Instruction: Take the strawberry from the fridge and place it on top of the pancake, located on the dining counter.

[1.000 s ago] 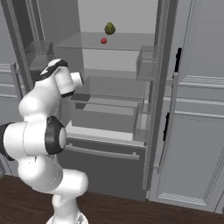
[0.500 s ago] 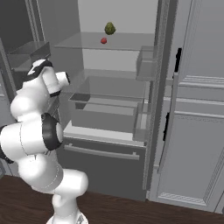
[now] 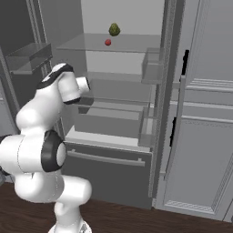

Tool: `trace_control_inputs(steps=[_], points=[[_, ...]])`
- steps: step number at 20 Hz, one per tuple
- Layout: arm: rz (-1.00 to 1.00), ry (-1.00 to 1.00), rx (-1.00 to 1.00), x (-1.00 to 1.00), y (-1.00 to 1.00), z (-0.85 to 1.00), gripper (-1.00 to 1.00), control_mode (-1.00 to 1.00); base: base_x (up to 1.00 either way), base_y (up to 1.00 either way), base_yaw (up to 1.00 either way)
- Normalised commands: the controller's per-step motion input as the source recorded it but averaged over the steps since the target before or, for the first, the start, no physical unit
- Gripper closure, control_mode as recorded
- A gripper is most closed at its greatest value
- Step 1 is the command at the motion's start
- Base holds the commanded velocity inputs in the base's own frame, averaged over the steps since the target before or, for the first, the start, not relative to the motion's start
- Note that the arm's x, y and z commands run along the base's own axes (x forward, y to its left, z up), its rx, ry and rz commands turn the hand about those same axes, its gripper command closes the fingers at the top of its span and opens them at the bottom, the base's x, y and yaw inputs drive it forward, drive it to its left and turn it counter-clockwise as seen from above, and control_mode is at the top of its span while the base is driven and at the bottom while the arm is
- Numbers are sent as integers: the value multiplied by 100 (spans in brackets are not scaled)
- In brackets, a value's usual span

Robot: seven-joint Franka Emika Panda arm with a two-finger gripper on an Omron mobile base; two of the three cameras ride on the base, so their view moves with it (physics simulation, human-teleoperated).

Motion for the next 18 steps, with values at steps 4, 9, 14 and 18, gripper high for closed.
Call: trace_control_inputs(steps=[4,9,14,18], points=[[0,0,-13,0,-100,0,-100,-100,0,0,0],[0,-3,-45,-5,-96,0,-100,-100,0,0,0],[14,-33,-78,-32,-82,-1,-100,-100,0,0,0],[50,-36,-52,-57,-73,0,-100,-100,0,0,0]])
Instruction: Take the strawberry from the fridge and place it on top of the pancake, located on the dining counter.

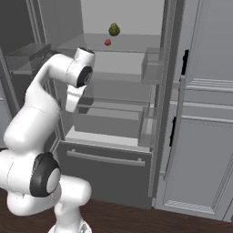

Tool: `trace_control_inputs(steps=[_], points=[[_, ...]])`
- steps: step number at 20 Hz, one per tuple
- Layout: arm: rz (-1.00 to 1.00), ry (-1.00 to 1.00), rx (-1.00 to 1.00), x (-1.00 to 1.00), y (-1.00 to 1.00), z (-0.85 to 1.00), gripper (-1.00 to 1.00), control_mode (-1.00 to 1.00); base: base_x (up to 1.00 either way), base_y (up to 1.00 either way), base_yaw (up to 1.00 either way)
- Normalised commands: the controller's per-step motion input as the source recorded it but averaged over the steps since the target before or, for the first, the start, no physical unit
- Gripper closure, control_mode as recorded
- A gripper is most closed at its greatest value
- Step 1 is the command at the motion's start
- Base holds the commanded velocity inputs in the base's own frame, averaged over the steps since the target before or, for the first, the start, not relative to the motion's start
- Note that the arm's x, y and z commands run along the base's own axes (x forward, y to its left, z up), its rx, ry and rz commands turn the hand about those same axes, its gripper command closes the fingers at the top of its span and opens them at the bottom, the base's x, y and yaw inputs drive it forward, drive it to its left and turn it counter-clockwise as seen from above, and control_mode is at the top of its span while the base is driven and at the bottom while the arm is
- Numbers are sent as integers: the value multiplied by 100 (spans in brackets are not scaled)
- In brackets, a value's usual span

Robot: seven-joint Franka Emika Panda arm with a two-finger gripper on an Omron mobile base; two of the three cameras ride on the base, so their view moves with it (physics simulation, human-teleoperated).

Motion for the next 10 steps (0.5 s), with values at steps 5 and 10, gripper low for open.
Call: trace_control_inputs(steps=[5,10], points=[[69,-34,-29,-67,-73,6,-100,-100,0,0,0],[70,-29,-19,-63,-33,29,-100,-100,0,0,0]])
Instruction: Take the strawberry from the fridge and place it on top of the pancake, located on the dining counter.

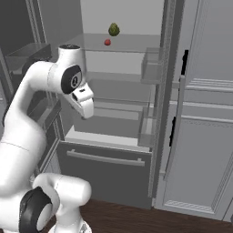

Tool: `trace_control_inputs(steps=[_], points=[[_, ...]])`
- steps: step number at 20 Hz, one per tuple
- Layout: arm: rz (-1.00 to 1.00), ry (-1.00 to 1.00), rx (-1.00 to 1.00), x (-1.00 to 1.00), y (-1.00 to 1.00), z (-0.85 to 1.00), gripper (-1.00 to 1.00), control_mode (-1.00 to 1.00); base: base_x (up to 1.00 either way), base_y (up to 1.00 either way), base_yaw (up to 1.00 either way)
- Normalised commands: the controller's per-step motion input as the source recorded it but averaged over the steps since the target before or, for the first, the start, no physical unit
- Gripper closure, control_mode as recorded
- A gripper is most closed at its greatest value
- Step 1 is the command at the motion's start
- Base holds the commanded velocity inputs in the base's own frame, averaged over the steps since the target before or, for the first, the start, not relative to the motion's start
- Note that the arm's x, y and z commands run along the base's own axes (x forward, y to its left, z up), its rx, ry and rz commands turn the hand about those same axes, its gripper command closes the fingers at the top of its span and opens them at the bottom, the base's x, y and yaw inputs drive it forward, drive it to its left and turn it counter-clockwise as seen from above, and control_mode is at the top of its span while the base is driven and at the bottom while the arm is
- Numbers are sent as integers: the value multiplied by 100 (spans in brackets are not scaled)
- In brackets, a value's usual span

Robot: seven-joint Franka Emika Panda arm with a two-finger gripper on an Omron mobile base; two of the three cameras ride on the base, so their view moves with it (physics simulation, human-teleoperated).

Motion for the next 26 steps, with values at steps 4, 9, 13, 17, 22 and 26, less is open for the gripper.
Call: trace_control_inputs(steps=[4,9,13,17,22,26], points=[[43,-8,-18,-26,19,16,-100,-100,0,0,0],[16,-15,-9,-48,28,11,-100,-100,0,0,0],[30,-5,-1,-46,21,-7,-100,-100,0,0,0],[40,0,-1,-29,0,-1,-100,-100,0,0,0],[24,-1,-1,-30,-2,0,-100,-100,0,0,0],[1,-1,-7,-40,-1,0,-100,-100,0,0,0]])
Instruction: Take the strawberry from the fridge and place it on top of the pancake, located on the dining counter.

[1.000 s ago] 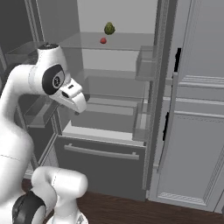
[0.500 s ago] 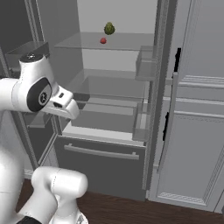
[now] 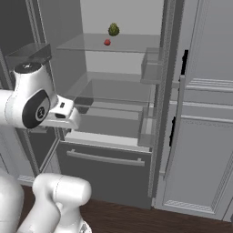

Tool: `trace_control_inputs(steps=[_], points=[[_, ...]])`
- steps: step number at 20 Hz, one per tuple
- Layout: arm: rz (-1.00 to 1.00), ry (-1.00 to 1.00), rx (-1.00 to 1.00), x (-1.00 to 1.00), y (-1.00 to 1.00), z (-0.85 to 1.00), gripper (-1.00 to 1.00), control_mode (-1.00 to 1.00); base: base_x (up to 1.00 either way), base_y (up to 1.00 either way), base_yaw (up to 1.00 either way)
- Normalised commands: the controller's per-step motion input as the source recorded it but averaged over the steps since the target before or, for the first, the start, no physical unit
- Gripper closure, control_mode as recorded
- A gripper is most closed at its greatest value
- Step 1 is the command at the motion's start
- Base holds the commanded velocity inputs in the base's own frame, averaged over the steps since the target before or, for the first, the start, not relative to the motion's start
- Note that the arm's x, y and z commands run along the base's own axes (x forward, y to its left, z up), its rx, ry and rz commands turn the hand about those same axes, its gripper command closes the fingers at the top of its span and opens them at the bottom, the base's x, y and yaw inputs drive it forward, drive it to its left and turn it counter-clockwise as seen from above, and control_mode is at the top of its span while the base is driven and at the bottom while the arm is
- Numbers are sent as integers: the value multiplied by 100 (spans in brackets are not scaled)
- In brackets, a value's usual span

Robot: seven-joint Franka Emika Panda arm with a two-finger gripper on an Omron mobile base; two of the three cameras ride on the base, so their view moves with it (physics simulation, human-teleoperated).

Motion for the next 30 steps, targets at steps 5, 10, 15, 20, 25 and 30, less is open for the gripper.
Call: trace_control_inputs(steps=[5,10,15,20,25,30], points=[[0,0,-12,-5,-1,-5,-100,-100,0,0,0],[0,0,-1,0,0,-4,-100,-100,0,0,0],[0,0,0,0,0,0,-100,-100,0,0,0],[0,0,0,0,0,0,-100,100,5,0,0],[0,0,0,0,0,0,-100,100,56,-1,0],[0,0,0,0,0,0,-100,100,56,-21,-6]])
